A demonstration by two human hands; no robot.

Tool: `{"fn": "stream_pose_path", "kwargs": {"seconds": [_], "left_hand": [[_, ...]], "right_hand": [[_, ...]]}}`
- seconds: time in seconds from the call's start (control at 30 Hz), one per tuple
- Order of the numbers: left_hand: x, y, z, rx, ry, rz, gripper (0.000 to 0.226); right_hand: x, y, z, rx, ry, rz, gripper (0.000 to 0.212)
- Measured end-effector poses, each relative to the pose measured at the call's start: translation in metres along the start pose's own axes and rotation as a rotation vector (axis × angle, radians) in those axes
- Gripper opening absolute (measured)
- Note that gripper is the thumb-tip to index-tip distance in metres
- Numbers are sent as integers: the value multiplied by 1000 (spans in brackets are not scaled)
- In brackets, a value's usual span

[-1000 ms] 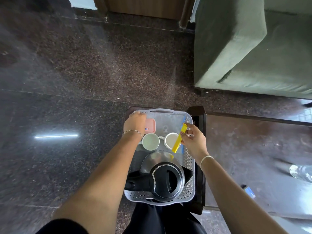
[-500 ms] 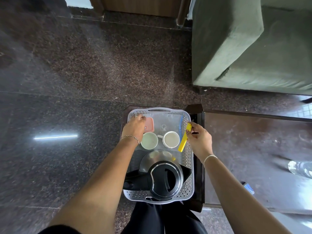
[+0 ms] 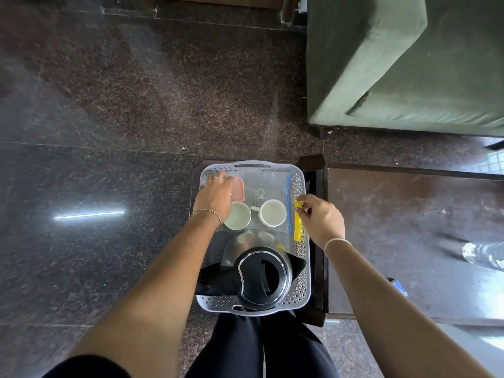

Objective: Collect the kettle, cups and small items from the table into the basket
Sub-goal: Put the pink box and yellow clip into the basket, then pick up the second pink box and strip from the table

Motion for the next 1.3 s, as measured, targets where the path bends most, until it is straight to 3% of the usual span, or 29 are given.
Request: {"fn": "stream_pose_path", "kwargs": {"seconds": [0.27, 0.37, 0.5, 0.9, 1.3], "left_hand": [[-11, 19, -2, -125, 169, 81, 33], [-12, 26, -10, -155, 208, 85, 34], [-9, 41, -25, -136, 182, 109, 35], [-6, 162, -71, -401, 126, 158, 28], [-77, 377, 23, -602, 91, 99, 16]], "right_hand": [[0, -10, 7, -416, -46, -200, 16], [-2, -10, 9, -554, -48, -250, 21], [-10, -5, -1, -448, -36, -237, 31], [-67, 57, -79, -177, 146, -187, 22], [-162, 273, -142, -32, 180, -37, 20]]}}
Point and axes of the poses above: each hand's wrist, its own x-axis towards the middle knuckle, its own z-axis out of the palm, y = z × x, the point moved 3 cm from there along x, towards the middle knuckle, and after that the axes turned 11 degrees about z, right-handed, at the moved point
